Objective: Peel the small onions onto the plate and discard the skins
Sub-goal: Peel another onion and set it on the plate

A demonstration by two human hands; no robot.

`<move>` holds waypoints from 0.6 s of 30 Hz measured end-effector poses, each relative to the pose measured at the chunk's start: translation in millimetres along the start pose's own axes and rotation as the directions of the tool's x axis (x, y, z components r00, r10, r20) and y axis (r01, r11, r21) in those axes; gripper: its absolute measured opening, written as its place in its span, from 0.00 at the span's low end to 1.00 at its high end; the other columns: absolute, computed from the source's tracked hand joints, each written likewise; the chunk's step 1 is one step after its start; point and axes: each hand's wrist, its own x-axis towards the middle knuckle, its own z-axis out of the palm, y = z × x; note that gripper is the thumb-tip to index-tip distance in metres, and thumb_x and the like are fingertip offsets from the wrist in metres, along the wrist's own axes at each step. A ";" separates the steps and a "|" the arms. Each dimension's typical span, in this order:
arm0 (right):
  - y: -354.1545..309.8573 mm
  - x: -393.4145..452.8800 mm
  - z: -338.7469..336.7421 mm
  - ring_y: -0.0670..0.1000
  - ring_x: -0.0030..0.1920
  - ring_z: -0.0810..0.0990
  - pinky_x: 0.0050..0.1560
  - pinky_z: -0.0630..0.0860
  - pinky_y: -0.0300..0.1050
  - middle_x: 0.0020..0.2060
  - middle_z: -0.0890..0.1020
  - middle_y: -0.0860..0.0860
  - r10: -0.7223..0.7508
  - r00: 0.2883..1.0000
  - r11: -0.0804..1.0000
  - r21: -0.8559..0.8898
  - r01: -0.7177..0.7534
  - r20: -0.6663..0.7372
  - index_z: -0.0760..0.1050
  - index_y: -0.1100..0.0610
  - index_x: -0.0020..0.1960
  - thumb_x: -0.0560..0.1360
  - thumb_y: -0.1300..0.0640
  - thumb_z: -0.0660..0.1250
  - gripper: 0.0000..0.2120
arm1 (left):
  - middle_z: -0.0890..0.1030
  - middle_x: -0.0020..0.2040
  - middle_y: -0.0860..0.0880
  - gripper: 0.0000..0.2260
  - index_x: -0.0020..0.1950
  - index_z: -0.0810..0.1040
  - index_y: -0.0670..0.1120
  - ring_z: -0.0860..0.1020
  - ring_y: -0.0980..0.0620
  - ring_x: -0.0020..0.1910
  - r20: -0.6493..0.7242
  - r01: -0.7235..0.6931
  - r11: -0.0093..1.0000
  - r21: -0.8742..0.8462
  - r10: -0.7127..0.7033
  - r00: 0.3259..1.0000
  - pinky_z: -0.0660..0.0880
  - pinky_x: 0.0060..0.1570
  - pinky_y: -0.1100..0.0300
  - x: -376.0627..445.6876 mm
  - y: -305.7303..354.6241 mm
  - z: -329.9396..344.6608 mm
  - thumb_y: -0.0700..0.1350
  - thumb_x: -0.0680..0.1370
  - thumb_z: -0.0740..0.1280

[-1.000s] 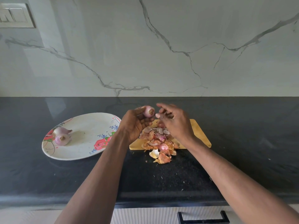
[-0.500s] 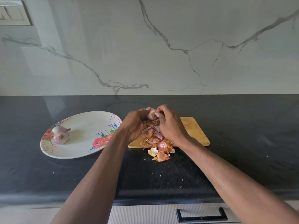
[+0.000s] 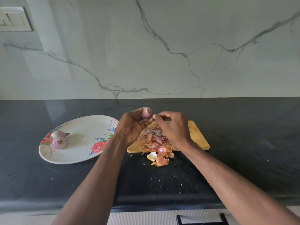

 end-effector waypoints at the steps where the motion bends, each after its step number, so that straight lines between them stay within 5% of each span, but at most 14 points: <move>1: -0.1 1.0 0.2 0.45 0.38 0.83 0.40 0.80 0.40 0.40 0.85 0.48 -0.002 1.000 1.000 -0.011 0.002 -0.016 0.85 0.57 0.49 0.75 0.56 0.74 0.06 | 0.81 0.48 0.35 0.07 0.57 0.76 0.34 0.83 0.44 0.40 0.015 -0.002 1.000 0.017 0.002 1.000 0.82 0.48 0.55 -0.8 -0.1 -0.2 0.35 0.81 0.62; 5: 2.9 4.8 4.5 0.44 0.46 0.81 0.46 0.78 0.31 0.48 0.83 0.49 0.042 0.999 0.999 -0.012 -0.043 -0.033 0.83 0.60 0.57 0.73 0.59 0.75 0.13 | 0.82 0.48 0.37 0.07 0.56 0.77 0.36 0.82 0.45 0.42 0.096 0.010 0.995 0.097 -0.019 0.995 0.81 0.54 0.52 -2.3 -2.1 1.2 0.34 0.81 0.61; 10: 3.3 4.8 3.2 0.49 0.34 0.85 0.35 0.83 0.46 0.42 0.86 0.52 0.217 0.976 0.966 0.155 -0.209 -0.036 0.84 0.60 0.51 0.77 0.60 0.72 0.05 | 0.83 0.49 0.37 0.09 0.60 0.73 0.37 0.84 0.42 0.47 0.148 -0.027 0.989 0.142 0.006 0.989 0.83 0.51 0.48 -2.2 -5.3 5.2 0.34 0.80 0.63; 18: 5.9 4.1 6.1 0.54 0.35 0.85 0.38 0.83 0.61 0.40 0.84 0.54 0.224 0.974 0.966 0.127 -0.226 0.034 0.80 0.58 0.47 0.80 0.59 0.67 0.05 | 0.84 0.46 0.36 0.05 0.54 0.76 0.37 0.84 0.42 0.43 0.132 -0.100 0.974 0.204 0.073 0.989 0.84 0.46 0.52 -4.8 -8.4 8.5 0.33 0.80 0.64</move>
